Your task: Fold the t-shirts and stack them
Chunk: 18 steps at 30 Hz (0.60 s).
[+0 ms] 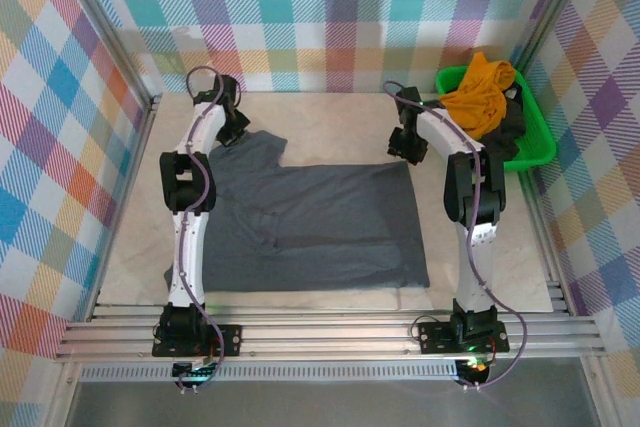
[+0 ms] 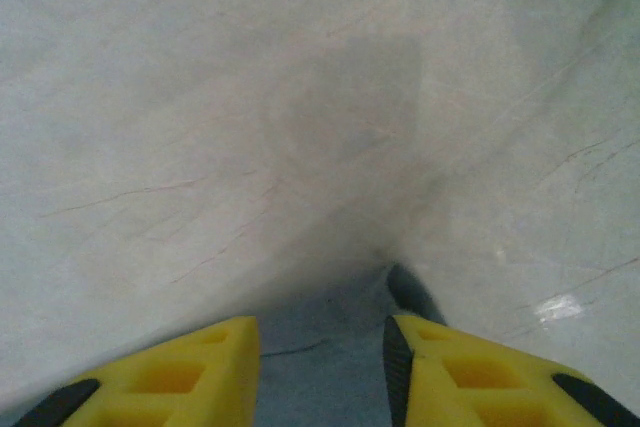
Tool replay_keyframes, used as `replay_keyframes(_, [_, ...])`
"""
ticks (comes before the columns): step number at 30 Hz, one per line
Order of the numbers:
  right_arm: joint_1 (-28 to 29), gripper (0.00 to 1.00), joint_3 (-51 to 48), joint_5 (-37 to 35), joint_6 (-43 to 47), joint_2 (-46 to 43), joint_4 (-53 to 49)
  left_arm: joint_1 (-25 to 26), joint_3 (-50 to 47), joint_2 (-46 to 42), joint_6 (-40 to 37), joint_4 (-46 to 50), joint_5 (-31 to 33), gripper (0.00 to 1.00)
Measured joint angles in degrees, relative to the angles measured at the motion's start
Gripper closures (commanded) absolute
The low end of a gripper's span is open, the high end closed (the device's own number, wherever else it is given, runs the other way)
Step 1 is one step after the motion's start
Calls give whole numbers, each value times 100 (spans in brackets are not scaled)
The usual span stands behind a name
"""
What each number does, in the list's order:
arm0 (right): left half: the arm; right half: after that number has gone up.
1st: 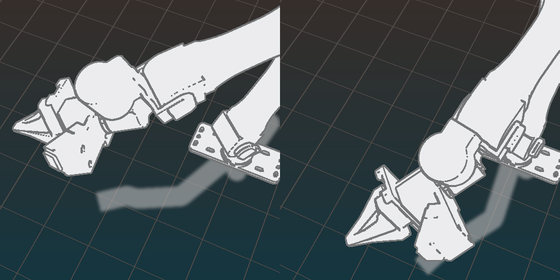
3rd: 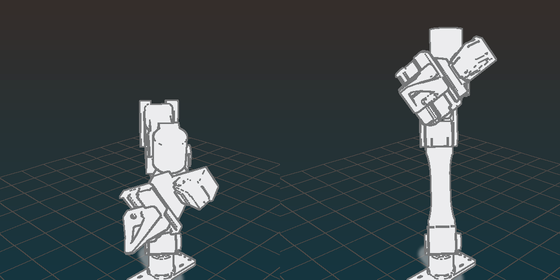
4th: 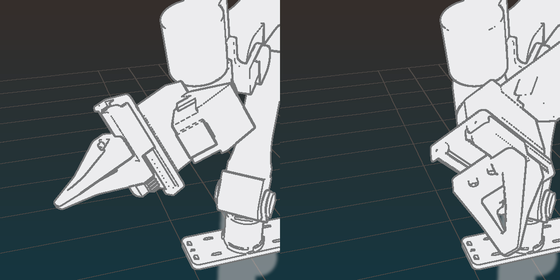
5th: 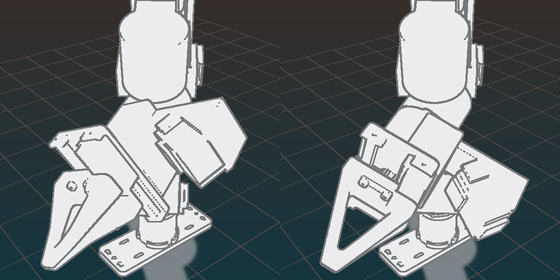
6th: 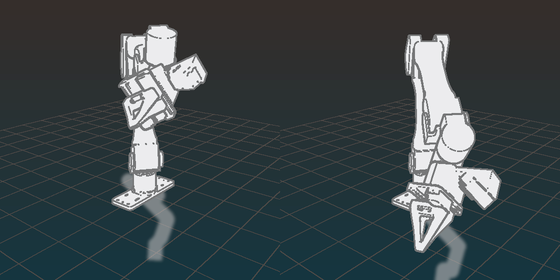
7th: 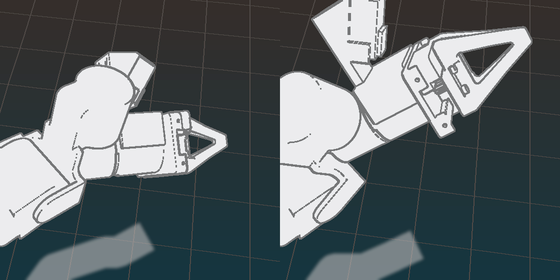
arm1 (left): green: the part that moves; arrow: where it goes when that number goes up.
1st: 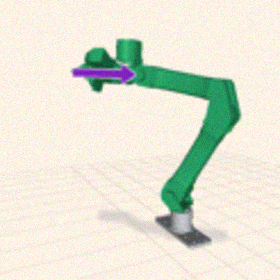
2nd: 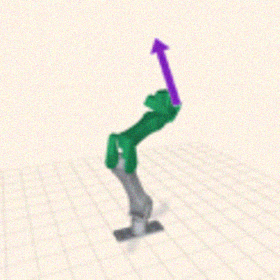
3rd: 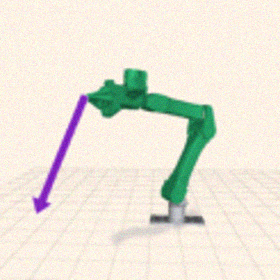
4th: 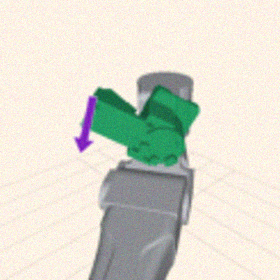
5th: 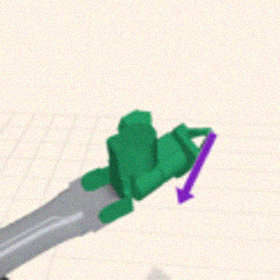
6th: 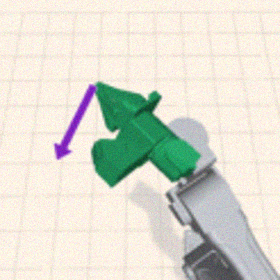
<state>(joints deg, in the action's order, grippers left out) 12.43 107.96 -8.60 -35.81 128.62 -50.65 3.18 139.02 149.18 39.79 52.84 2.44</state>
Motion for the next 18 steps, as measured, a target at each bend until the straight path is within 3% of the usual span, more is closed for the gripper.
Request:
replay_keyframes(5, [-63,64,155,-39,7,177,-203,68,-306,-402,2,48,-149,100])
replay_keyframes(12, [-85,74,155,-13,-2,251,-208,66,-612,-850,-13,68,-240,100])
replay_keyframes(18, [-85,97,157,66,107,422,-98,66,-833,-1001,-26,94,-302,100])
